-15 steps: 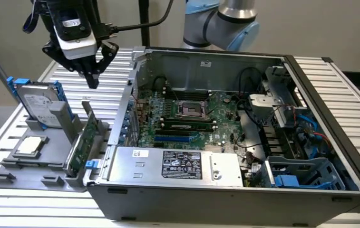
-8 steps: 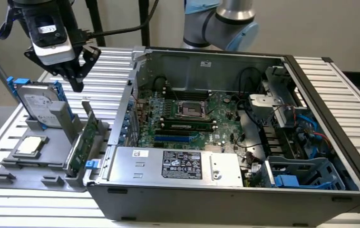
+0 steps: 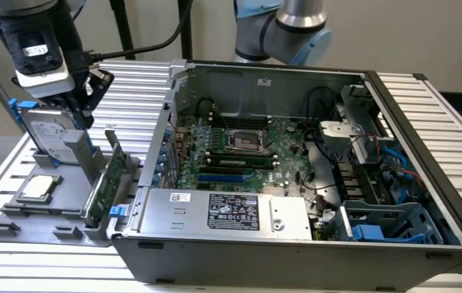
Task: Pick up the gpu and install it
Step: 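Reach for the gpu, then pick up the gpu and move the gpu toward the slot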
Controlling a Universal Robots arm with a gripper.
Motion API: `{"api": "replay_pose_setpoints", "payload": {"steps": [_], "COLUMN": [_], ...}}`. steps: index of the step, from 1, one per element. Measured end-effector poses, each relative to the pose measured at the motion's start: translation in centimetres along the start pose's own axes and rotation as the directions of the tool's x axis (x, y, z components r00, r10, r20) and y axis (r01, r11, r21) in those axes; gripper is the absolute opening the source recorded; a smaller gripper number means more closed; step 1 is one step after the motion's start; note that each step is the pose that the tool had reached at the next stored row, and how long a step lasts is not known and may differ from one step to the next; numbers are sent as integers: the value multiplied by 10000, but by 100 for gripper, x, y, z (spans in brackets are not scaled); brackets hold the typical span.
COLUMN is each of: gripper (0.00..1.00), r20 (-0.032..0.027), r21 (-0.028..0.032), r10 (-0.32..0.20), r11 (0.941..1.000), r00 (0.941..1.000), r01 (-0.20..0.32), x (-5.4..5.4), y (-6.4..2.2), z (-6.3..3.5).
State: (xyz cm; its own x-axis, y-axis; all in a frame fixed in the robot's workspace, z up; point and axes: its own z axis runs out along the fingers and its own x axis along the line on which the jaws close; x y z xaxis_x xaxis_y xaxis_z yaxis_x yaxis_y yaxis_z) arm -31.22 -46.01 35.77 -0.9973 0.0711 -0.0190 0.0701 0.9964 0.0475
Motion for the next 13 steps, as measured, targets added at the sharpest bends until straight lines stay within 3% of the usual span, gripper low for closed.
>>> {"api": "replay_pose_setpoints", "payload": {"steps": [4,13], "gripper": [11,11], "r20": [0,1], "r21": [3,15], "r10": [2,0], "r11": [10000,10000], "r00": [10000,10000], "r01": [-2,0], "x": [70,71], "y": [-99,-100], "z": [9,9]}}
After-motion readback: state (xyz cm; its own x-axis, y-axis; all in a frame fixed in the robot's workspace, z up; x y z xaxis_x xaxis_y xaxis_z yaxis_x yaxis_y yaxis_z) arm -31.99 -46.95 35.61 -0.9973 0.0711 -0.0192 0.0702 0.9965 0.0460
